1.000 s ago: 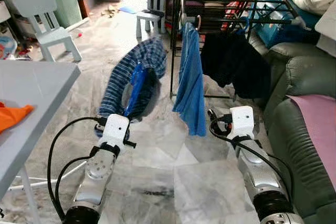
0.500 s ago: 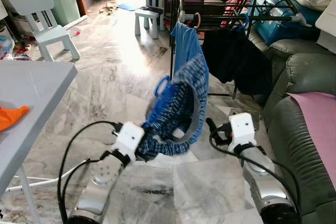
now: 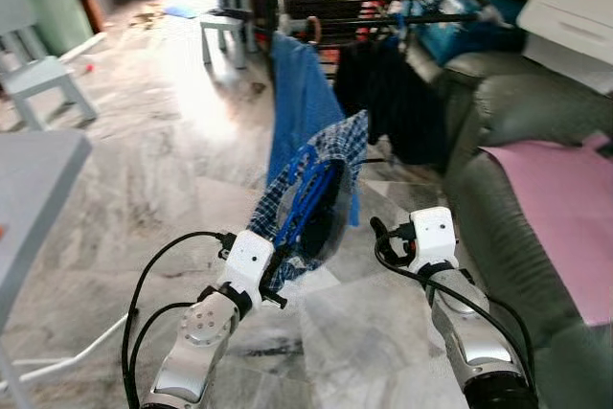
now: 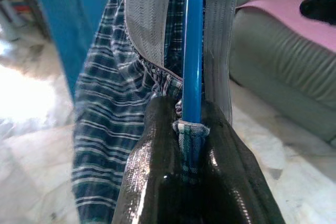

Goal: Hang hanger

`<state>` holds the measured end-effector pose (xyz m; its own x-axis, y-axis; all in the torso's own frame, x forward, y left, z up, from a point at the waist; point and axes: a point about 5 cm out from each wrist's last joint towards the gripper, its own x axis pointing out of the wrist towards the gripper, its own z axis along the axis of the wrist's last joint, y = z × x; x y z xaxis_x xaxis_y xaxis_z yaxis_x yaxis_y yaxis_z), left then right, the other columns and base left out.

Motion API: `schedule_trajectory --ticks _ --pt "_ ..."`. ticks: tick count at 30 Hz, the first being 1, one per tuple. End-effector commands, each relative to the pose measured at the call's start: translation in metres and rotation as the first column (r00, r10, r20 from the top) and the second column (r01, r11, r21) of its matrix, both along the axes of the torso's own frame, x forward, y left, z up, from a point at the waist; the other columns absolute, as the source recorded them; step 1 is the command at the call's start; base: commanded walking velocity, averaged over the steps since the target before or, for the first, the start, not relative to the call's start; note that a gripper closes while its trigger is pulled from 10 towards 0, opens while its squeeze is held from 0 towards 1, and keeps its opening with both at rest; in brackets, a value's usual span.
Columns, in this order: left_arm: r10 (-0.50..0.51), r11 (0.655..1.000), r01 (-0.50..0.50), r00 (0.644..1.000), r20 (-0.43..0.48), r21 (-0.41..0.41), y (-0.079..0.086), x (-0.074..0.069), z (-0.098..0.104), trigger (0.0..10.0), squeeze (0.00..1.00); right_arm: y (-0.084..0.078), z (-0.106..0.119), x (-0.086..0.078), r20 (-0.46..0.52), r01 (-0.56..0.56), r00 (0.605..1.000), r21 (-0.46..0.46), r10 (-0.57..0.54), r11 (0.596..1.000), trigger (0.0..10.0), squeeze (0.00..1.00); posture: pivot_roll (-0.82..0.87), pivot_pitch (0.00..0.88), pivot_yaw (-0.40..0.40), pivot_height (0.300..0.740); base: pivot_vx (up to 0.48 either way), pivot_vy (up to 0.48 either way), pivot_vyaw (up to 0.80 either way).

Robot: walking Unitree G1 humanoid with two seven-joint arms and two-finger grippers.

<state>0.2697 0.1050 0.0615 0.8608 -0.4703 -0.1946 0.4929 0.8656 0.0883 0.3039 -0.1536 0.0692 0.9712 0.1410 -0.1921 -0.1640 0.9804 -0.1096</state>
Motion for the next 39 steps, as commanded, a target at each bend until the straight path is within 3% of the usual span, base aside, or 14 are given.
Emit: schedule_trajectory --ticks 1,17,19,20,22,23,25,27,28,29,31,35,39 --pt "-0.009 1.000 0.009 1.000 0.011 0.002 -0.003 0.001 0.005 10.0 0.00 0.003 0.007 0.002 0.016 -0.007 1.000 0.009 0.007 1.000 10.0 0.00 0.07 0.037 -0.025 0.740 0.000 0.000 0.00" --pt "-0.012 0.999 0.011 0.999 -0.031 -0.032 -0.011 0.000 0.001 10.0 0.00 0.005 0.014 0.003 0.035 -0.032 0.999 -0.020 0.033 0.999 10.0 0.00 0.06 0.040 -0.033 0.740 0.000 -0.081 0.00" --pt "-0.037 0.999 0.036 0.998 -0.043 -0.034 -0.013 -0.001 0.000 10.0 0.00 0.006 0.015 0.002 0.037 -0.066 0.997 -0.028 0.067 0.997 10.0 0.00 0.06 0.040 -0.033 0.740 0.000 0.000 0.00" --pt "-0.094 0.996 0.093 0.995 -0.037 -0.013 -0.016 -0.002 0.001 10.0 0.00 0.008 0.017 0.003 0.039 -0.129 0.991 -0.054 0.131 0.990 10.0 0.00 0.05 0.041 -0.035 0.740 0.000 0.000 0.00" --pt "-0.179 0.980 0.180 0.984 -0.020 0.082 -0.011 0.008 0.009 10.0 0.00 0.001 0.028 0.007 0.035 -0.291 0.952 -0.213 0.305 0.933 10.0 0.00 0.05 0.042 -0.035 0.740 0.000 0.000 0.00" --pt "-0.209 0.963 0.208 0.978 -0.013 0.174 -0.002 0.017 0.013 10.0 0.00 -0.006 0.033 0.010 0.005 -0.369 0.920 -0.322 0.391 0.872 10.0 0.00 0.05 0.042 -0.034 0.740 0.000 0.000 0.00" --pt "-0.224 0.950 0.220 0.975 -0.010 0.223 0.002 0.020 0.013 10.0 0.00 -0.008 0.034 0.011 -0.012 -0.400 0.905 -0.357 0.424 0.844 10.0 0.00 0.04 0.041 -0.034 0.740 0.000 0.000 0.00" --pt "-0.278 0.924 0.275 0.960 -0.027 0.264 0.007 0.023 0.014 10.0 0.00 -0.010 0.036 0.010 -0.049 -0.469 0.867 -0.419 0.496 0.777 10.0 0.00 0.04 0.041 -0.032 0.740 0.000 0.000 0.00" --pt "-0.278 0.924 0.275 0.960 -0.027 0.264 0.007 0.023 0.014 10.0 0.00 -0.010 0.036 0.010 -0.049 -0.469 0.867 -0.419 0.496 0.777 10.0 0.00 0.04 0.041 -0.032 0.740 0.000 0.000 0.00" --pt "-0.298 0.914 0.296 0.954 -0.038 0.276 0.008 0.023 0.014 10.0 0.00 -0.011 0.036 0.009 -0.067 -0.497 0.848 -0.443 0.525 0.746 10.0 0.00 0.04 0.041 -0.032 0.740 0.000 0.000 0.00" --pt "-0.363 0.857 0.369 0.928 -0.087 0.358 0.013 0.021 0.010 10.0 0.00 -0.007 0.039 0.001 -0.127 -0.601 0.763 -0.502 0.634 0.622 10.0 0.00 0.05 0.044 -0.026 0.740 0.000 0.000 0.00" --pt "-0.404 0.811 0.412 0.908 -0.112 0.415 0.016 0.021 0.006 10.0 0.00 -0.004 0.045 -0.004 -0.160 -0.665 0.697 -0.510 0.699 0.545 10.0 0.00 0.04 0.049 -0.021 0.740 0.000 0.000 0.00" --pt "-0.461 0.772 0.463 0.880 -0.118 0.436 0.014 0.020 0.007 10.0 0.00 -0.005 0.051 -0.004 -0.160 -0.682 0.673 -0.511 0.722 0.523 10.0 0.00 0.04 0.052 -0.019 0.740 0.000 0.000 0.00"
